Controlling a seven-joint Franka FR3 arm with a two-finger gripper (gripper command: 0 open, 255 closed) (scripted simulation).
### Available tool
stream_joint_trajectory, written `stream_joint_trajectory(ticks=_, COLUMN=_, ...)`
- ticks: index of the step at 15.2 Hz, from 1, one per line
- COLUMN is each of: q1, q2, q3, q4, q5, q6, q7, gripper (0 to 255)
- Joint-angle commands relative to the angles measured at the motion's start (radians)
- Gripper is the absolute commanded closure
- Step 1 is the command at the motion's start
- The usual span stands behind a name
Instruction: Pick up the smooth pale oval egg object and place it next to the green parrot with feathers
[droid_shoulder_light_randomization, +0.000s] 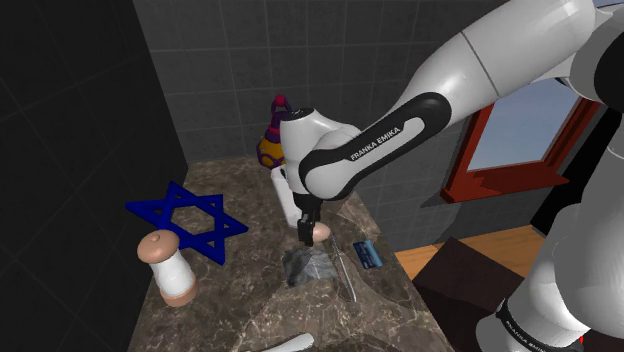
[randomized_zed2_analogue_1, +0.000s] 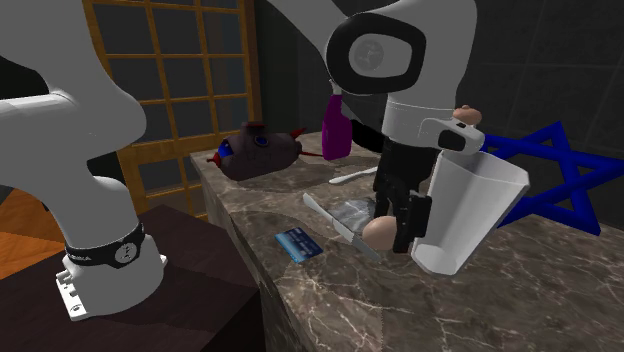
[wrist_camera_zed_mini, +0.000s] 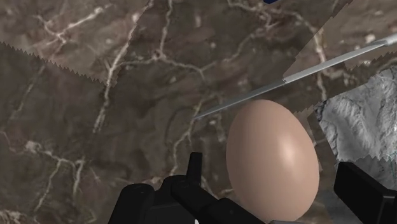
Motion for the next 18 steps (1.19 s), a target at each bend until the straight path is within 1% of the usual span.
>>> stream_joint_trajectory(ticks=1, q1=0.000, q2=0.004, q3=-0.001, q4=-0.003, q5=0.000, q6=0.002, q7=0.000, gripper=0)
stream_joint_trajectory(ticks=6, q1=-0.001, q2=0.004, q3=0.000, q4=-0.003, q5=0.000, q6=0.002, q7=0.000, gripper=0)
stream_joint_trajectory(ticks=7, q1=0.000, q2=0.004, q3=0.000, q4=-0.003, q5=0.000, q6=0.002, q7=0.001, gripper=255)
stream_joint_trajectory(ticks=16, q1=-0.001, q2=0.004, q3=0.000, q4=-0.003, q5=0.000, q6=0.002, q7=0.000, gripper=255)
stream_joint_trajectory(ticks=18, q1=-0.001, q2=-0.013, q3=0.001, q4=0.005, q5=0.005, q6=-0.023, q7=-0.004, gripper=255)
